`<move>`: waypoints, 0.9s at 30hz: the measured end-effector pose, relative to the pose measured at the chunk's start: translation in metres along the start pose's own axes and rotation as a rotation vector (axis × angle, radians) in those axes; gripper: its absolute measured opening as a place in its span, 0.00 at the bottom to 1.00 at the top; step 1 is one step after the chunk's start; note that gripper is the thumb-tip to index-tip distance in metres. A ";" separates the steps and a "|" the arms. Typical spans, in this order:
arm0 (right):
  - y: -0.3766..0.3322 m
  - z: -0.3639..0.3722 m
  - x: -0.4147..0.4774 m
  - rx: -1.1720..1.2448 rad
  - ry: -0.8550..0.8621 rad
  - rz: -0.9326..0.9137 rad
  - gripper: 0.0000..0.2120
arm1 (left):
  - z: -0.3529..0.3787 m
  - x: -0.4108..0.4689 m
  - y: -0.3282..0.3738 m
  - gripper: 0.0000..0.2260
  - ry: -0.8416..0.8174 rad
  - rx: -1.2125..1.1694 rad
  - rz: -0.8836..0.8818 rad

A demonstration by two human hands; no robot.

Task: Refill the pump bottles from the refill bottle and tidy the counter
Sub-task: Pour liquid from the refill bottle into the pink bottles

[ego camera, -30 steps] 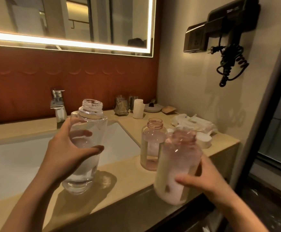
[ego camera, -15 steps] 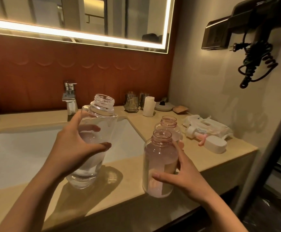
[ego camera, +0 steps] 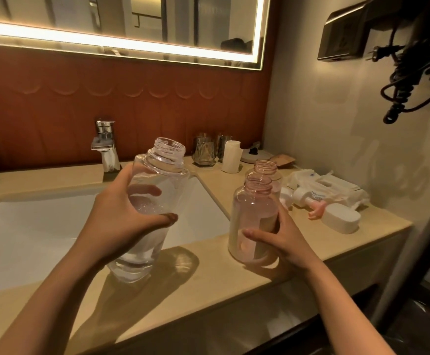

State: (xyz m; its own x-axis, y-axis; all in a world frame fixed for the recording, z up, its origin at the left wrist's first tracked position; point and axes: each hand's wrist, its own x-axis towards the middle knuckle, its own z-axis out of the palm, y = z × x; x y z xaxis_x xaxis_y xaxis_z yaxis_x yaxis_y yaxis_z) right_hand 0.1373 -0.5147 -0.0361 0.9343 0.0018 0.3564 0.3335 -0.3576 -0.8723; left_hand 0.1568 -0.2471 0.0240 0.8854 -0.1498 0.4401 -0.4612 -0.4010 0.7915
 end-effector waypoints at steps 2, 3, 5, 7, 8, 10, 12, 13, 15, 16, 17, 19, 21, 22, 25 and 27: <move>0.001 0.004 -0.001 0.035 0.032 -0.012 0.44 | 0.003 0.003 0.001 0.38 -0.007 0.001 0.011; 0.001 0.006 -0.003 0.042 0.053 -0.014 0.43 | 0.004 0.005 0.002 0.37 -0.006 0.006 0.019; 0.000 0.009 -0.004 0.014 0.083 -0.016 0.46 | 0.007 0.008 0.004 0.36 -0.005 0.035 0.041; 0.001 0.010 -0.004 -0.057 0.108 -0.006 0.51 | 0.013 0.011 0.006 0.35 -0.005 0.107 0.082; 0.002 0.012 -0.004 -0.095 0.117 -0.004 0.50 | 0.015 0.012 0.008 0.35 0.000 0.154 0.106; 0.003 0.013 -0.006 -0.153 0.126 -0.010 0.47 | 0.021 0.015 0.008 0.36 0.009 0.241 0.157; 0.003 0.014 -0.007 -0.184 0.131 -0.026 0.44 | 0.025 0.017 0.009 0.36 0.015 0.319 0.209; 0.003 0.014 -0.008 -0.188 0.130 -0.034 0.43 | 0.027 0.017 0.010 0.36 0.015 0.359 0.232; 0.003 0.014 -0.009 -0.182 0.121 -0.043 0.42 | 0.031 0.017 0.012 0.35 0.018 0.439 0.281; 0.003 0.014 -0.009 -0.178 0.115 -0.042 0.41 | 0.033 0.017 0.012 0.35 0.024 0.486 0.307; 0.003 0.014 -0.009 -0.176 0.110 -0.041 0.40 | 0.034 0.017 0.014 0.35 0.030 0.535 0.330; 0.003 0.014 -0.010 -0.171 0.106 -0.047 0.39 | 0.037 0.018 0.017 0.34 0.039 0.617 0.364; 0.004 0.013 -0.010 -0.169 0.107 -0.048 0.39 | 0.039 0.019 0.019 0.34 0.046 0.695 0.393; 0.004 0.013 -0.010 -0.170 0.107 -0.044 0.39 | 0.039 0.020 0.020 0.34 0.053 0.733 0.408; 0.005 0.013 -0.010 -0.176 0.097 -0.027 0.40 | 0.040 0.023 0.021 0.35 0.068 0.802 0.448; 0.004 0.013 -0.010 -0.184 0.092 -0.020 0.40 | 0.038 0.024 0.023 0.35 0.064 0.832 0.466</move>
State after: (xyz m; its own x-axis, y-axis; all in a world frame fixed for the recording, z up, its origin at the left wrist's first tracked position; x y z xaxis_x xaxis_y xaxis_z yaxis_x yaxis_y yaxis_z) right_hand 0.1314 -0.5042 -0.0477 0.9096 -0.0715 0.4093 0.3153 -0.5230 -0.7919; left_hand 0.1699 -0.2947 0.0366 0.6064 -0.4169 0.6771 -0.5558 -0.8312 -0.0141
